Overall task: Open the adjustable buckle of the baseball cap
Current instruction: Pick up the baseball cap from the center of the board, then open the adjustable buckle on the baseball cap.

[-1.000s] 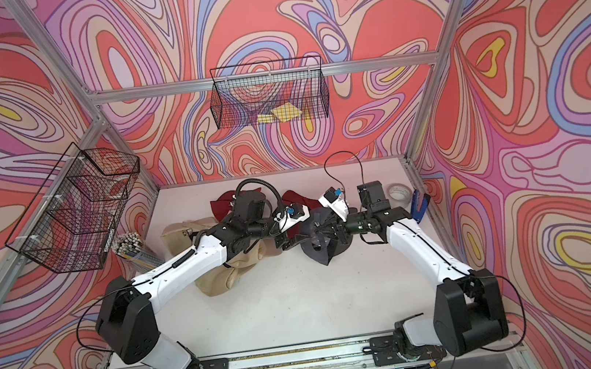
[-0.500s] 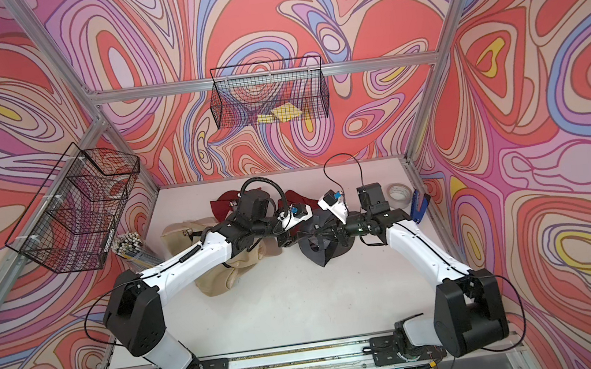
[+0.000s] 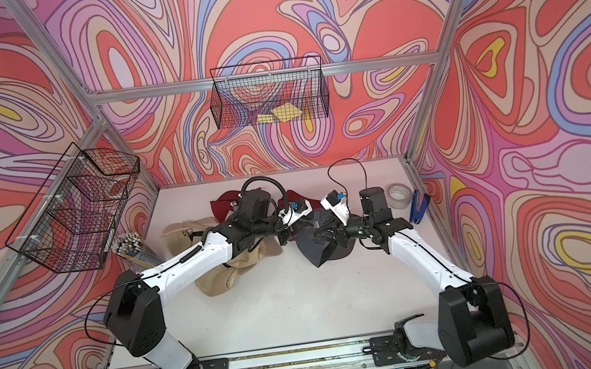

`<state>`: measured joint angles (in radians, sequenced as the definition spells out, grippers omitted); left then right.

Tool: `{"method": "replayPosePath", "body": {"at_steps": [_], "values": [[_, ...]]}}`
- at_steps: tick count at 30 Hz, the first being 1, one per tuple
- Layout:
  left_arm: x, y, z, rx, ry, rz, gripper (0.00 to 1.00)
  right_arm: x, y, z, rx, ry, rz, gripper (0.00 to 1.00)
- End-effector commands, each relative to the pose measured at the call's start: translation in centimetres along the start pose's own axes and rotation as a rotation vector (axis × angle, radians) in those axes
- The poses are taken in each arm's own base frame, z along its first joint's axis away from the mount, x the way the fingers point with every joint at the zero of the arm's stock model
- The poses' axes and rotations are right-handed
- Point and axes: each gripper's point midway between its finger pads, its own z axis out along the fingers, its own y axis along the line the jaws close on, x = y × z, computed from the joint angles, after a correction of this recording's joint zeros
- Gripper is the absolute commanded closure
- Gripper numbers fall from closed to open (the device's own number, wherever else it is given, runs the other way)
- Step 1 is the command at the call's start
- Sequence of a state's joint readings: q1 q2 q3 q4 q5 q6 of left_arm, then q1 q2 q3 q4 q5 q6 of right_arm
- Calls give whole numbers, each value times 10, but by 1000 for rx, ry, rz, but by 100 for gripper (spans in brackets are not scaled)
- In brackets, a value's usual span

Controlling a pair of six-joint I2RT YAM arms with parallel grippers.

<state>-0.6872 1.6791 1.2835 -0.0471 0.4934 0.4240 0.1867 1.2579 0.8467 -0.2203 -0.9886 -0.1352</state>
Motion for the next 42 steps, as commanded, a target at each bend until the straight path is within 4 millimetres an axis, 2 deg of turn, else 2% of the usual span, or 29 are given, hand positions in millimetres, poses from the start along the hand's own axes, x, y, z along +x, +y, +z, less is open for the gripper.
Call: {"method": "replayPosePath", "body": {"at_steps": [1, 6, 8, 12, 14, 16, 19, 28, 42], "values": [[-6, 19, -4, -105, -28, -98, 100, -21, -4, -10, 104, -80, 44, 65], [-1, 20, -2, -113, -23, -135, 100, -33, -8, -29, 245, -111, 127, 52], [-2, 18, -1, -105, -27, -133, 100, -38, -11, -35, 294, -117, 163, 53], [-4, 11, -1, -78, -40, -101, 100, -53, -12, -41, 319, -140, 206, 62], [-6, 5, -1, -50, -60, -69, 100, -61, -14, -42, 327, -161, 227, 62], [-8, -3, 0, -21, -75, -44, 100, -67, -20, -43, 348, -182, 268, 56], [-9, -10, 2, 15, -80, -19, 100, -72, -19, -36, 303, -187, 279, 56], [-11, -19, 4, 53, -91, 15, 100, -63, -27, -19, 232, -130, 324, 65], [-9, -14, 9, 28, -62, -16, 100, -54, -12, -12, 140, -110, 281, 74]]}}
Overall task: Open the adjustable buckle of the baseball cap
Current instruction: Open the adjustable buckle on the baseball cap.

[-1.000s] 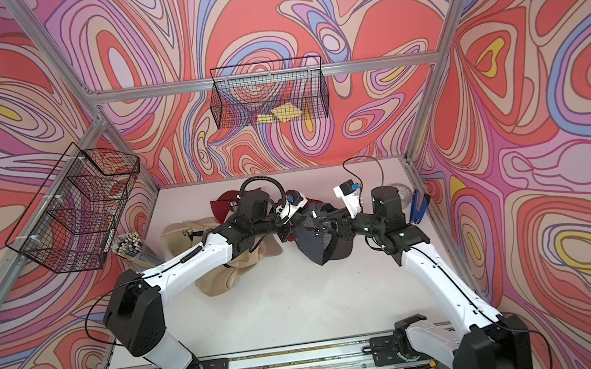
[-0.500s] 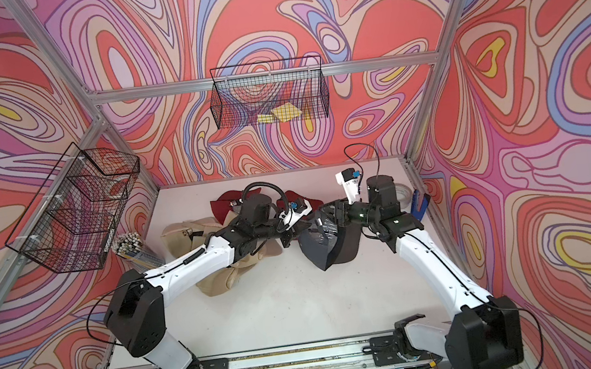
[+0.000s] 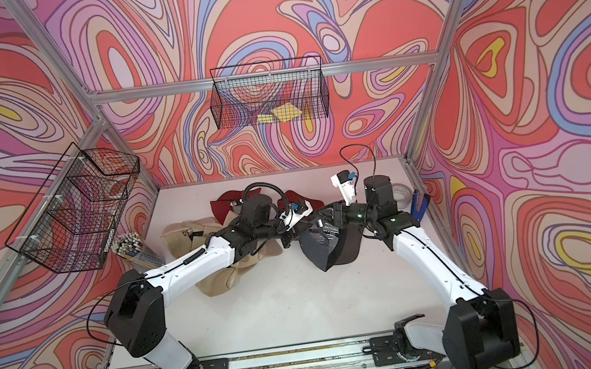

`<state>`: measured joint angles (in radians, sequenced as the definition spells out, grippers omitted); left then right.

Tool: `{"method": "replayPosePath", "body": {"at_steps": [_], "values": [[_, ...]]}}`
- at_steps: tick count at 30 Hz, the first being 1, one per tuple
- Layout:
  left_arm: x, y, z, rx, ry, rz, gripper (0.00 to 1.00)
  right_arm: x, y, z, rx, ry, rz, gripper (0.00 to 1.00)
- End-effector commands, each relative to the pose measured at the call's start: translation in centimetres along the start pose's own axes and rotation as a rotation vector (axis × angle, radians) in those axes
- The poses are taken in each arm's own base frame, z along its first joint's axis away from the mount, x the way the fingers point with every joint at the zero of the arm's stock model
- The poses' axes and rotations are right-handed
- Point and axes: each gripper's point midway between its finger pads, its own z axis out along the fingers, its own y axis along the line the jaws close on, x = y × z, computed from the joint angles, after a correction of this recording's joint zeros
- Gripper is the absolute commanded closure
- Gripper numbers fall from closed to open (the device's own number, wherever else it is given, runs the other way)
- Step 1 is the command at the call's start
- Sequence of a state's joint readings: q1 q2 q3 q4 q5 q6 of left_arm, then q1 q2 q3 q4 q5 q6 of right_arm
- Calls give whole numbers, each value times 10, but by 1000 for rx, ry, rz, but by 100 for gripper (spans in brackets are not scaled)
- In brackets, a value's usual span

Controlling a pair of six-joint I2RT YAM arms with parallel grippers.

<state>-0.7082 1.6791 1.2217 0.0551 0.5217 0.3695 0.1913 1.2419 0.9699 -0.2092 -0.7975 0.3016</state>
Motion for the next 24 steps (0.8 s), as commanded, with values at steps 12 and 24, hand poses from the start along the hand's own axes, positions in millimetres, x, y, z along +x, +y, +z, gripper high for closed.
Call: {"method": "replayPosePath", "body": {"at_steps": [12, 24], "values": [[-9, 12, 0, -66, 13, -55, 100, 4, 21, -3, -104, 6, -69, 100], [-5, 36, 10, -160, 64, -218, 100, 35, 45, -12, -196, 91, -184, 100]]}}
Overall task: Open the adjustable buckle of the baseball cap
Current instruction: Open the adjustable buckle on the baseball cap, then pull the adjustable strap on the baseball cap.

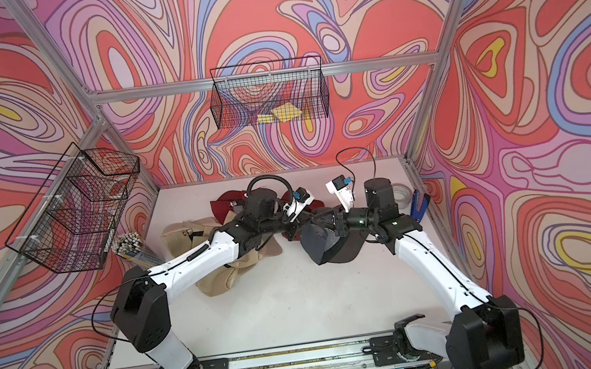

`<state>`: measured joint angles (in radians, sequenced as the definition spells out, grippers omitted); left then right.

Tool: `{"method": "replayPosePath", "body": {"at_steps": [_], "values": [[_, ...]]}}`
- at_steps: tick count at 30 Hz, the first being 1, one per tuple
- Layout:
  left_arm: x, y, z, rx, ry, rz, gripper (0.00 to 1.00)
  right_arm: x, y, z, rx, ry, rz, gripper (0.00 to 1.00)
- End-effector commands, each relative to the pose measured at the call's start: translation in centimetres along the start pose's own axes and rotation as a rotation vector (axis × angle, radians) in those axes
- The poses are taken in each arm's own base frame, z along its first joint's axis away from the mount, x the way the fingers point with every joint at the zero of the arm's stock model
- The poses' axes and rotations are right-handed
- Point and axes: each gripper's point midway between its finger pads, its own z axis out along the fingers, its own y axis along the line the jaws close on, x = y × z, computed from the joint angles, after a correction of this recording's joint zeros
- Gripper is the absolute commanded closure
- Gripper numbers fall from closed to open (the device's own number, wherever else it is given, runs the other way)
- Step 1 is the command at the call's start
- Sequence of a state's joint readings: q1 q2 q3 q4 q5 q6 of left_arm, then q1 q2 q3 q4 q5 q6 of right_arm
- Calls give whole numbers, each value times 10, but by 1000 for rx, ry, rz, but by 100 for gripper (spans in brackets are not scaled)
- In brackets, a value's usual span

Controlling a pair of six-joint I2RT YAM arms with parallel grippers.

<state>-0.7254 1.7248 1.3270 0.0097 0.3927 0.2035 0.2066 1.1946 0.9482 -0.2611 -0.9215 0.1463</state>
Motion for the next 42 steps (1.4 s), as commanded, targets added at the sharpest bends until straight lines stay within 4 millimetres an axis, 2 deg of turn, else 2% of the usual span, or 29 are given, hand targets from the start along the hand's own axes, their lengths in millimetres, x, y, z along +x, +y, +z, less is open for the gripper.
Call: {"method": "replayPosePath", "body": {"at_steps": [1, 6, 9, 10, 11, 14, 17, 21, 25, 30, 42], "values": [[7, 15, 5, -54, 49, -70, 100, 16, 20, -2, -77, 41, -50, 100], [9, 17, 8, -61, 76, -86, 100, 18, 29, -3, -117, 56, -78, 100], [7, 16, 7, -54, 68, -83, 100, 12, 18, -3, -36, 39, -71, 100], [6, 15, 6, -53, 64, -82, 100, 8, 9, -4, 24, 27, -56, 84], [6, 14, 5, -50, 63, -81, 100, 4, 2, -5, 79, 14, -47, 75], [6, 14, 3, -51, 61, -76, 100, -11, -24, -17, 276, -53, 6, 60], [7, 13, 4, -46, 64, -71, 100, -20, -42, -36, 452, -108, 51, 53], [10, 13, 6, -42, 71, -71, 100, -15, -53, -50, 563, -110, 73, 46], [7, 11, 6, -29, 61, -68, 100, -3, -52, -42, 517, -86, 58, 46], [-1, 0, 3, 33, 37, -43, 100, 11, -41, -20, 355, -32, 14, 56], [-2, -12, -3, 95, 28, -13, 98, 17, -44, -4, 278, -26, -34, 66]]}}
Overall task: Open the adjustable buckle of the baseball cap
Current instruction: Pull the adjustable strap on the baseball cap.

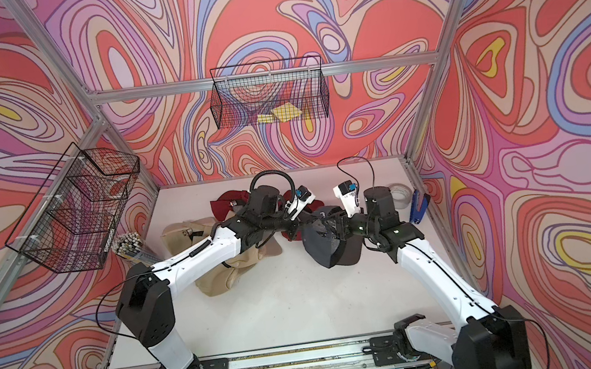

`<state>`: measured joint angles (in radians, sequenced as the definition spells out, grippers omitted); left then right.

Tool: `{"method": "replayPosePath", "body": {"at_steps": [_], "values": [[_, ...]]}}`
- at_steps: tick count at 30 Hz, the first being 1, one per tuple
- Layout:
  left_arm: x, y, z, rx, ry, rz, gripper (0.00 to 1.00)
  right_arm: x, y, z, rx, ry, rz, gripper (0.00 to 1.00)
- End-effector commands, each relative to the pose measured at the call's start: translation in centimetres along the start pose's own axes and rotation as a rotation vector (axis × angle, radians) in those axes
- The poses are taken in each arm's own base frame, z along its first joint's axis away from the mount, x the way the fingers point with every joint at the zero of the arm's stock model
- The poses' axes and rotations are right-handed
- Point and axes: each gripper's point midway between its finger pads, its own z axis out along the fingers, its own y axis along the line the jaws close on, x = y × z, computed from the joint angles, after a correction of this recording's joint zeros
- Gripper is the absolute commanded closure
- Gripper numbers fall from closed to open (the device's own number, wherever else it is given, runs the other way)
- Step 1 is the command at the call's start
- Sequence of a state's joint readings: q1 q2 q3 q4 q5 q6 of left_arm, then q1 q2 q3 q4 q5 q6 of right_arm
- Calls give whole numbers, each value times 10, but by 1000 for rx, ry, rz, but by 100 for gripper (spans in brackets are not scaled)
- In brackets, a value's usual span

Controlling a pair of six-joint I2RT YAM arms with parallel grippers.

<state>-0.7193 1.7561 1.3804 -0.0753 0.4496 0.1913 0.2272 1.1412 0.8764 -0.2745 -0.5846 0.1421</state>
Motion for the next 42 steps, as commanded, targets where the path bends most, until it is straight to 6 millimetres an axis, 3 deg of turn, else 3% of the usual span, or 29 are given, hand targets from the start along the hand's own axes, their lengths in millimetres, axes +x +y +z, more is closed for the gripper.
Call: {"method": "replayPosePath", "body": {"at_steps": [1, 9, 17, 21, 26, 28, 37, 42], "values": [[-7, -8, -8, 33, -18, 29, 97, 1, 7, 3, -46, -19, -44, 67], [-8, -9, -11, 34, -23, 33, 96, 3, 14, 3, -98, -44, -66, 75], [-9, -8, -14, 17, -37, 25, 82, -1, 19, 1, -118, -73, -85, 97], [-8, -7, -16, 4, -44, 34, 66, -5, 20, -3, -110, -92, -93, 100], [-4, -9, -25, -21, -59, 102, 33, -9, 26, -6, -129, -97, -109, 100], [-5, -17, -29, 17, -81, 151, 28, -9, 28, -6, -141, -94, -107, 100], [-16, -27, -41, 19, -180, 338, 23, -2, 43, -4, -255, -50, -106, 100], [-21, -26, -44, -7, -225, 421, 28, 1, 54, -7, -320, -42, -117, 100]]}}
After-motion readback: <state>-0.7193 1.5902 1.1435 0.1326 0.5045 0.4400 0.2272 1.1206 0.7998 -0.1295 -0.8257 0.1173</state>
